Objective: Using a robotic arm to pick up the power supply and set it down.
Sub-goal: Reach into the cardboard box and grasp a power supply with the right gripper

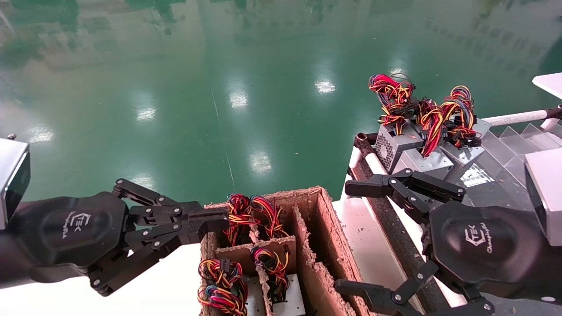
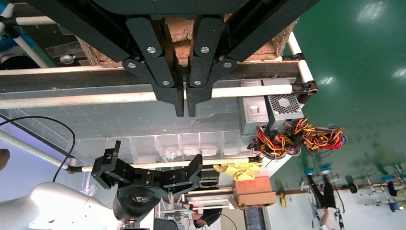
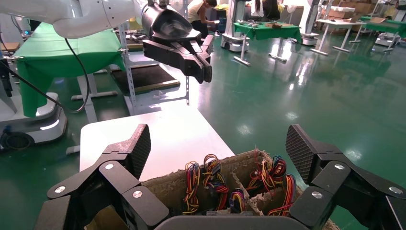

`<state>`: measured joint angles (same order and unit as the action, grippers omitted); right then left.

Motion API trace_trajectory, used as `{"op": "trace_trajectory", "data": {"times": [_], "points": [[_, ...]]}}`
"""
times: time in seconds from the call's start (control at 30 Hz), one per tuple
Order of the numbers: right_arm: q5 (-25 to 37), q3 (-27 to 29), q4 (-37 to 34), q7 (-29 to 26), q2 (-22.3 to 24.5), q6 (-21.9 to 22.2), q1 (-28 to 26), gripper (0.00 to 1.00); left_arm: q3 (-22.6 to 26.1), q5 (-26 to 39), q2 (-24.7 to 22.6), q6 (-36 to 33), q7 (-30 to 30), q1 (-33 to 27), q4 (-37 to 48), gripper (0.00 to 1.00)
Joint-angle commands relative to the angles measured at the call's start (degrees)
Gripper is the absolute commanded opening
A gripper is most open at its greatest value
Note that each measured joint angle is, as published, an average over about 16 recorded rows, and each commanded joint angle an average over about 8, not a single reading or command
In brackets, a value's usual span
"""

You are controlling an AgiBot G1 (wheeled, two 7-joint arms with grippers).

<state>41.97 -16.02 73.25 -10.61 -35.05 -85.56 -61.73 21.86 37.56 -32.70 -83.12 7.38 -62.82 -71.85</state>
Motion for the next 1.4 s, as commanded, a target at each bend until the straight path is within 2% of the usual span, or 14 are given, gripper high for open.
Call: {"op": "trace_trajectory", "data": {"times": [0.03, 0.17, 0.2, 1.0, 1.23, 1.4], "points": [[0.0, 0.0, 0.0, 0.0, 0.0, 0.0, 0.0, 1.0, 0.0, 0.0, 0.0, 0.0, 0.0, 0.0, 0.0, 0.4], [0.0, 0.0, 0.0, 0.0, 0.0, 0.0, 0.0, 1.0, 0.0, 0.0, 0.0, 0.0, 0.0, 0.0, 0.0, 0.9], [0.0, 0.0, 0.0, 0.0, 0.0, 0.0, 0.0, 1.0, 0.0, 0.0, 0.0, 0.0, 0.0, 0.0, 0.0, 0.99], [1.0, -0.4, -0.5, -0.3, -0.2, 0.8, -0.1, 1.0, 0.0, 0.0, 0.0, 0.0, 0.0, 0.0, 0.0, 1.0], [8.2, -3.7, -1.3, -2.7, -1.5, 4.6, -1.5, 1.0, 0.0, 0.0, 0.0, 0.0, 0.0, 0.0, 0.0, 1.0], [15.3, -7.9, -2.2, -5.5, -4.7, 6.6, -3.5, 1.0, 0.0, 0.0, 0.0, 0.0, 0.0, 0.0, 0.0, 1.0]]}}
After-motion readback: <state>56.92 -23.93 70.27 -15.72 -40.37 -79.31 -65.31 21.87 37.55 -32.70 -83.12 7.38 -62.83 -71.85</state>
